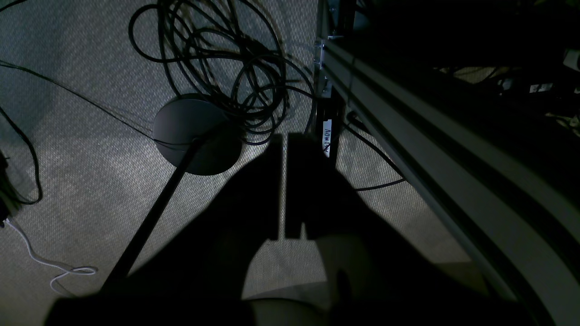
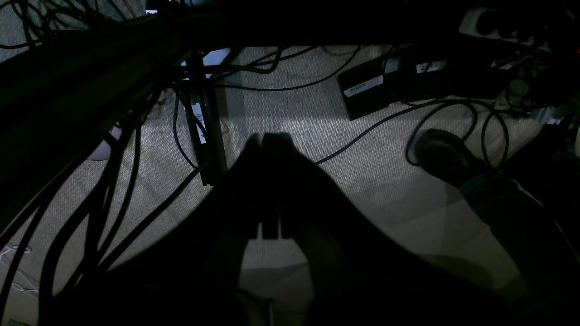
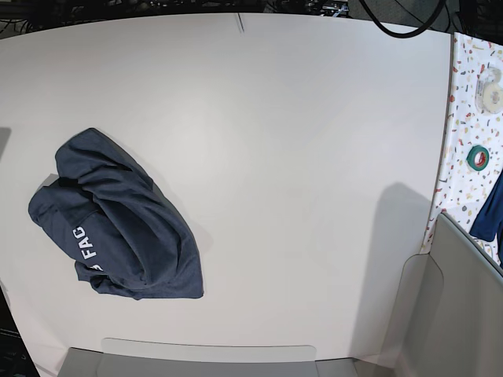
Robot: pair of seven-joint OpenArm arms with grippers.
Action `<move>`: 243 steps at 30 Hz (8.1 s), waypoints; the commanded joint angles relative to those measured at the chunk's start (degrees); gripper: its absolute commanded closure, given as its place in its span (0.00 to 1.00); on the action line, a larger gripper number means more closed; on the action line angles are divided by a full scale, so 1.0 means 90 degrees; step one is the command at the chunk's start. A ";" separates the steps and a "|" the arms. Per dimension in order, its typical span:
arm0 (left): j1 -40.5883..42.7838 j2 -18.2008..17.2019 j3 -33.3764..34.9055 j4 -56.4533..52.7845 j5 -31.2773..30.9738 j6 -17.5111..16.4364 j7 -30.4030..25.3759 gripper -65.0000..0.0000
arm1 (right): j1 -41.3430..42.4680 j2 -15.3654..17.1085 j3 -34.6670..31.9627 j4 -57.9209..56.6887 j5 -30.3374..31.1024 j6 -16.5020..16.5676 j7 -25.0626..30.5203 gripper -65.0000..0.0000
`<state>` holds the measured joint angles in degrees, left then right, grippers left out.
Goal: Layout the t-shirt on the table in an organized manner, then fold the t-shirt properly
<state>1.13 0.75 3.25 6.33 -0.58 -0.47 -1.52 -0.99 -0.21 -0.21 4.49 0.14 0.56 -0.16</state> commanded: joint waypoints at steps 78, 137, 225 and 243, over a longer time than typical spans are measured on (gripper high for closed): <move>0.6112 -0.0685 -0.0014 1.0408 0.0011 -0.0002 0.1160 1.00 | -0.6253 0.0614 0.0057 0.9694 -0.0001 -0.0086 0.0111 1.00; 0.2722 0.0234 0.0865 1.2596 -0.0439 -0.0011 0.3212 1.00 | -0.2883 0.0282 0.2626 1.2361 0.0077 -0.0028 -0.0162 1.00; -0.1429 0.0185 0.3942 1.0740 -0.0419 0.0018 0.6337 1.00 | -0.0617 0.0770 0.2783 0.9674 0.1532 -0.0038 -0.2458 1.00; -0.0521 -0.0450 0.3483 1.1981 -0.0429 0.0018 0.6376 1.00 | -0.0803 0.0702 0.0389 0.9010 0.1523 -0.0077 -0.2468 1.00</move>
<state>-2.66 -3.27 34.87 112.66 -4.32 -0.27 57.17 -7.94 6.57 3.90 85.41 13.37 -1.13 -19.84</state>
